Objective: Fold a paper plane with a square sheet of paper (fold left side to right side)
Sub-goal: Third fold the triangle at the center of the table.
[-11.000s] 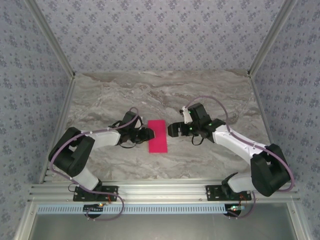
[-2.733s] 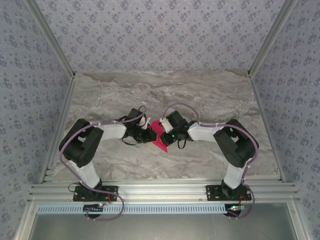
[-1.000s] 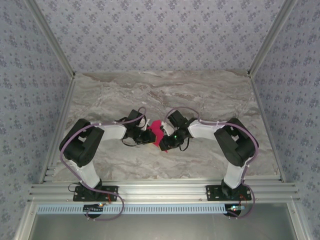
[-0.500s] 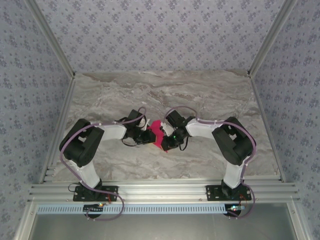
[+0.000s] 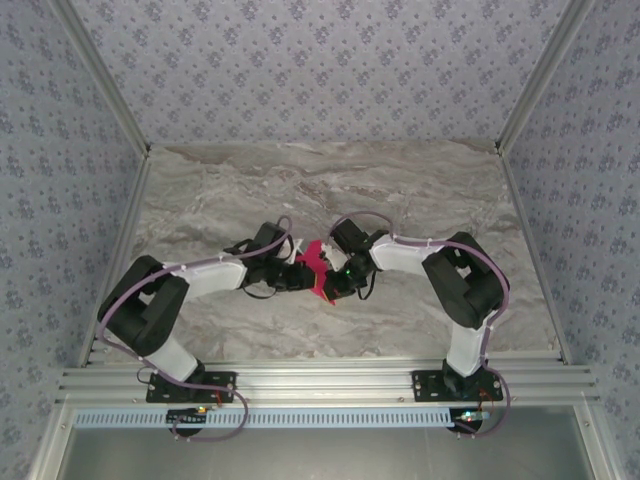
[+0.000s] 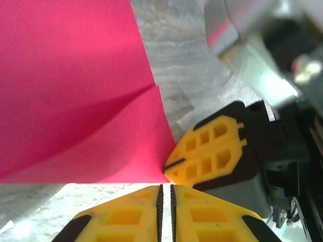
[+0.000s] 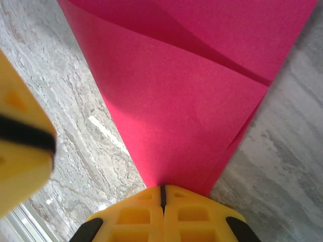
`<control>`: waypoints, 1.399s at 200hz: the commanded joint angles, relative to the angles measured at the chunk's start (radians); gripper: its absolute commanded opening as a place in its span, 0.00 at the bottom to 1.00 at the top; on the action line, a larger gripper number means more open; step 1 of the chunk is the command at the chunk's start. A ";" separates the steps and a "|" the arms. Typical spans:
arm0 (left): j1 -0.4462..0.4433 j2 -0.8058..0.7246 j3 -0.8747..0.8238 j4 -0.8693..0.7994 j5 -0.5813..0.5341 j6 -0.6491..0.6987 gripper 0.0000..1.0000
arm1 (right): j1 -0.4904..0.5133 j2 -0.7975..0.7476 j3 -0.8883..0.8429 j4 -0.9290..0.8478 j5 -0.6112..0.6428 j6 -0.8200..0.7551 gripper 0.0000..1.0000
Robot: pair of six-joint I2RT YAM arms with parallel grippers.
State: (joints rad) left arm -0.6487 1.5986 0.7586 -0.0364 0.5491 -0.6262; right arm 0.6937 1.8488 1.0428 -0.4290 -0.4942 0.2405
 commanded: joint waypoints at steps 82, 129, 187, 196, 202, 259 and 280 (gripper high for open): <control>-0.054 0.113 -0.007 0.153 -0.005 -0.073 0.08 | 0.000 0.087 -0.036 -0.085 0.126 0.013 0.00; -0.053 0.143 -0.014 0.129 -0.093 -0.083 0.06 | 0.001 0.092 -0.037 -0.093 0.134 0.013 0.00; -0.037 0.139 -0.009 0.040 -0.215 -0.047 0.05 | 0.000 0.093 -0.038 -0.108 0.146 0.009 0.00; -0.028 0.129 -0.008 0.023 -0.230 -0.035 0.05 | 0.000 0.093 -0.038 -0.110 0.148 0.009 0.00; -0.021 0.122 -0.005 0.009 -0.236 -0.025 0.05 | 0.001 0.092 -0.039 -0.111 0.147 0.008 0.00; 0.100 0.060 -0.025 -0.074 -0.281 0.057 0.06 | -0.001 0.086 -0.049 -0.113 0.148 0.008 0.00; 0.155 0.039 -0.031 -0.093 -0.281 0.086 0.06 | -0.001 0.083 -0.051 -0.113 0.147 0.008 0.00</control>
State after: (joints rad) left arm -0.5655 1.6680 0.7483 -0.0322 0.4065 -0.6090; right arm 0.6926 1.8561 1.0519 -0.4419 -0.4965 0.2443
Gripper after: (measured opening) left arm 0.061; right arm 0.061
